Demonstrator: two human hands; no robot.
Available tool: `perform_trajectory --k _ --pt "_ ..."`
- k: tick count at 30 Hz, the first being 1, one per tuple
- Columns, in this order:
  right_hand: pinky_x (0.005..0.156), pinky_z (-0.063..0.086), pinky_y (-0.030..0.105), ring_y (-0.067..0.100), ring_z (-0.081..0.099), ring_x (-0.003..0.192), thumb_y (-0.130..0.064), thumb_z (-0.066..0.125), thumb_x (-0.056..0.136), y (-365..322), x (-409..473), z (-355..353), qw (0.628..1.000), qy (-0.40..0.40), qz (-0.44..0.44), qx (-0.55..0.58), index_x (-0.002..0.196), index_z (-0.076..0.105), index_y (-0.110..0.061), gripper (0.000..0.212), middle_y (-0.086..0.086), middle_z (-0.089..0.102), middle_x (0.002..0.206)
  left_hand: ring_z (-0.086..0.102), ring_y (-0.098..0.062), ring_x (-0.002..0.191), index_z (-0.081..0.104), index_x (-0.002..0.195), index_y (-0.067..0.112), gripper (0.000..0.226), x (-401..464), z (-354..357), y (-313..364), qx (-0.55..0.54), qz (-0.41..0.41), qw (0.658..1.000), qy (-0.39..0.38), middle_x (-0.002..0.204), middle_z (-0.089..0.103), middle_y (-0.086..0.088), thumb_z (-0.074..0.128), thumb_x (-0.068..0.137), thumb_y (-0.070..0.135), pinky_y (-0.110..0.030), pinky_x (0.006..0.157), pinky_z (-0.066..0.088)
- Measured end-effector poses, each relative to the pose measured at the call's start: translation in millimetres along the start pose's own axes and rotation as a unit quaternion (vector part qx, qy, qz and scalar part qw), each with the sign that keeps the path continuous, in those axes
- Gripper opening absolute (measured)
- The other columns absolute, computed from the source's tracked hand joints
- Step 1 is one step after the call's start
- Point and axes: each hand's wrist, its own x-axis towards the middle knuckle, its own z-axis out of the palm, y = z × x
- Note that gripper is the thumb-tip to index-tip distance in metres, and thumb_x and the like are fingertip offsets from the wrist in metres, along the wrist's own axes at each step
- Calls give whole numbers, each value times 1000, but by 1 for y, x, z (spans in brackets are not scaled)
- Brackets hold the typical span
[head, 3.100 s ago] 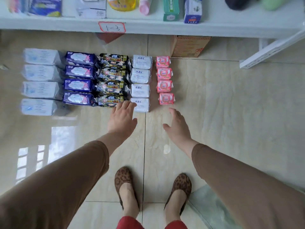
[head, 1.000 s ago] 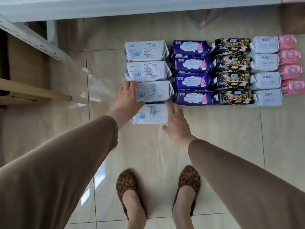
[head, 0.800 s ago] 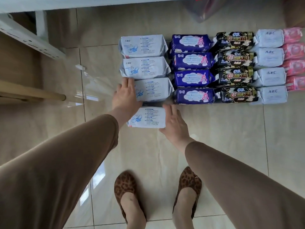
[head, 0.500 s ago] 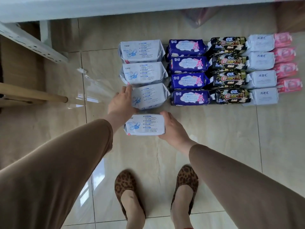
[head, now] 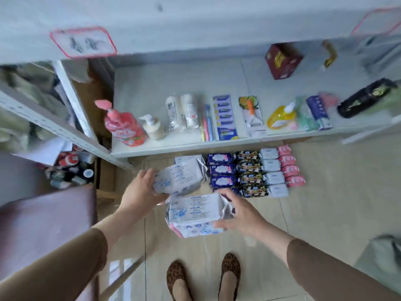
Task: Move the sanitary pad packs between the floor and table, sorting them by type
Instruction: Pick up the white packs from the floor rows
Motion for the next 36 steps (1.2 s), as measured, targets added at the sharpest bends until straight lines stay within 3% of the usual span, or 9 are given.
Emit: perform_trajectory --k 4,7,10,14,17,22,28,32,36 --pt "81 48 11 -14 60 102 -50 88 57 -108 -59 -66 997 47 -33 50 115 43 -69 76 -38 59 118 59 -16 93 43 132 34 83 -36 -135 51 -25 63 997 49 113 47 14 83 63 53 -34 75 51" --pt "86 44 10 -11 58 111 -37 89 63 -174 -92 -109 993 68 -68 67 125 49 -55 77 -31 61 122 57 -14 94 42 132 37 81 -60 -222 86 -30 108 989 91 113 48 14 81 64 56 -35 75 49" --pt "87 41 8 -13 52 116 -37 90 65 -227 -113 -150 988 97 -96 67 122 46 -61 76 -34 57 125 55 -10 87 44 128 36 76 -71 -293 116 -31 145 981 126 107 48 13 79 64 60 -30 71 43" --pt "89 47 18 -9 53 117 -44 90 62 -279 -116 -201 979 135 -137 65 124 47 -59 76 -26 58 128 54 -2 80 45 127 36 75 -58 -362 151 -27 173 971 163 107 49 14 79 65 61 -30 68 45" --pt "85 56 21 -5 60 111 -26 92 67 -302 -101 -239 971 152 -168 76 119 53 -58 72 -28 64 118 54 -4 78 47 128 32 75 -30 -401 173 -19 182 965 188 108 50 12 82 66 56 -28 68 42" --pt "89 54 23 -1 59 115 -31 91 69 -327 -55 -299 961 170 -203 84 127 53 -50 72 -24 64 122 57 -13 86 49 130 28 75 30 -442 200 -10 166 963 212 114 49 7 85 67 47 -31 75 46" --pt "82 54 22 10 61 116 -14 89 72 -369 18 -337 954 156 -227 115 130 56 -31 69 -12 67 120 53 -15 94 50 134 20 75 103 -473 207 -46 118 967 221 122 46 1 86 71 36 -26 81 40" --pt "79 53 20 9 63 111 -7 87 72 -401 73 -342 954 144 -235 121 130 57 -25 68 -8 67 120 49 -14 94 49 135 18 76 158 -495 199 -37 103 968 225 116 41 7 86 71 34 -25 82 37" --pt "93 53 31 12 62 114 -7 86 73 -431 131 -340 952 146 -233 134 130 57 -26 67 -6 68 121 49 -15 94 50 134 19 74 225 -521 189 -9 97 971 219 118 45 1 85 71 36 -28 81 39"
